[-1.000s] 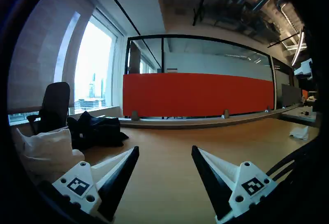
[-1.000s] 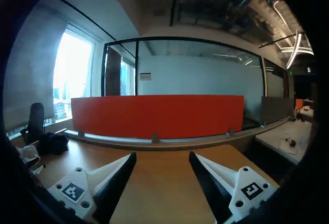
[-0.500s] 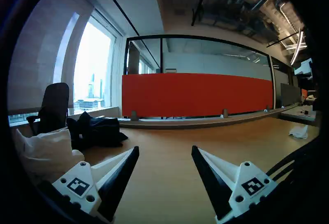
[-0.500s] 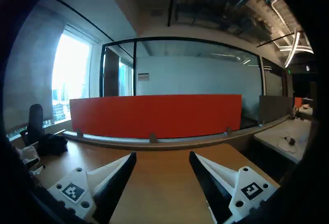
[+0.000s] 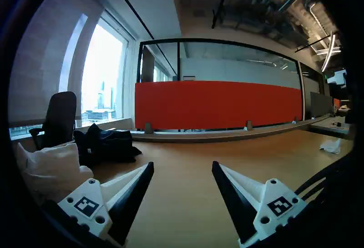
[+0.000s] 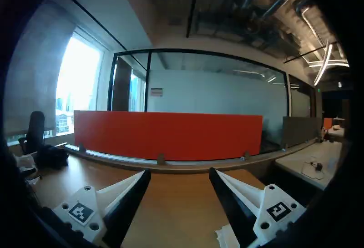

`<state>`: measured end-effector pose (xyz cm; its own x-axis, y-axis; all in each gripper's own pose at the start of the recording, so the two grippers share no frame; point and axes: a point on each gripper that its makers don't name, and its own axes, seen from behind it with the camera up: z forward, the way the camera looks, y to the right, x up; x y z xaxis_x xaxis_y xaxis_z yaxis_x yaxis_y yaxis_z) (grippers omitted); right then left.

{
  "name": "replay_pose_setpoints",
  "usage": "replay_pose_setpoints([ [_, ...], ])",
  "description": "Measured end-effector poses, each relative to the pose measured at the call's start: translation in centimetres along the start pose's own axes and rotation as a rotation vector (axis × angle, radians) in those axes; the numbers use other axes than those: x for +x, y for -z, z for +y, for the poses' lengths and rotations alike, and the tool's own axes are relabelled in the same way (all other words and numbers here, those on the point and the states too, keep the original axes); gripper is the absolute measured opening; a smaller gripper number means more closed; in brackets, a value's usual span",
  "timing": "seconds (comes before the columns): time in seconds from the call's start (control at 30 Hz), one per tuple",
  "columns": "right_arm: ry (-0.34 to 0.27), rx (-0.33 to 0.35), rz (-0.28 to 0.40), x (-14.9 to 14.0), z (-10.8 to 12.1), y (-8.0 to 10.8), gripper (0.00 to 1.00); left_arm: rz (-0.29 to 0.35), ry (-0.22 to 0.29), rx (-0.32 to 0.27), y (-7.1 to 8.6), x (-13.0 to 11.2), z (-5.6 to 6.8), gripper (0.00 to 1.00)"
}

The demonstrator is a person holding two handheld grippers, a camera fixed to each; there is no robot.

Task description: Fold towel

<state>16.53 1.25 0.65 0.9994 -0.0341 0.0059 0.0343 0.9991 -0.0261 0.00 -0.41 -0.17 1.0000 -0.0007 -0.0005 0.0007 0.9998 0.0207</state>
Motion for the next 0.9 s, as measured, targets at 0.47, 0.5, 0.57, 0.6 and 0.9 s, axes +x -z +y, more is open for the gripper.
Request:
replay_pose_setpoints([
  [0.47,-0.030,0.010,0.017,-5.2,1.8,-0.2,0.99,0.000,0.000,0.000,0.0,0.0,0.0,0.94],
  [0.5,-0.034,0.012,0.018,-5.5,1.8,-0.2,0.99,0.000,0.000,0.000,0.0,0.0,0.0,0.94],
  [0.57,-0.044,0.015,0.020,-6.1,1.8,-0.3,0.99,0.000,0.000,0.000,0.0,0.0,0.0,0.94],
  [0.6,-0.046,0.017,0.020,-6.4,1.8,-0.3,0.99,0.000,0.000,0.000,0.0,0.0,0.0,0.94],
  [0.9,-0.077,0.023,0.011,-9.8,1.4,-0.3,0.99,0.000,0.000,0.000,0.1,0.0,0.0,0.94],
])
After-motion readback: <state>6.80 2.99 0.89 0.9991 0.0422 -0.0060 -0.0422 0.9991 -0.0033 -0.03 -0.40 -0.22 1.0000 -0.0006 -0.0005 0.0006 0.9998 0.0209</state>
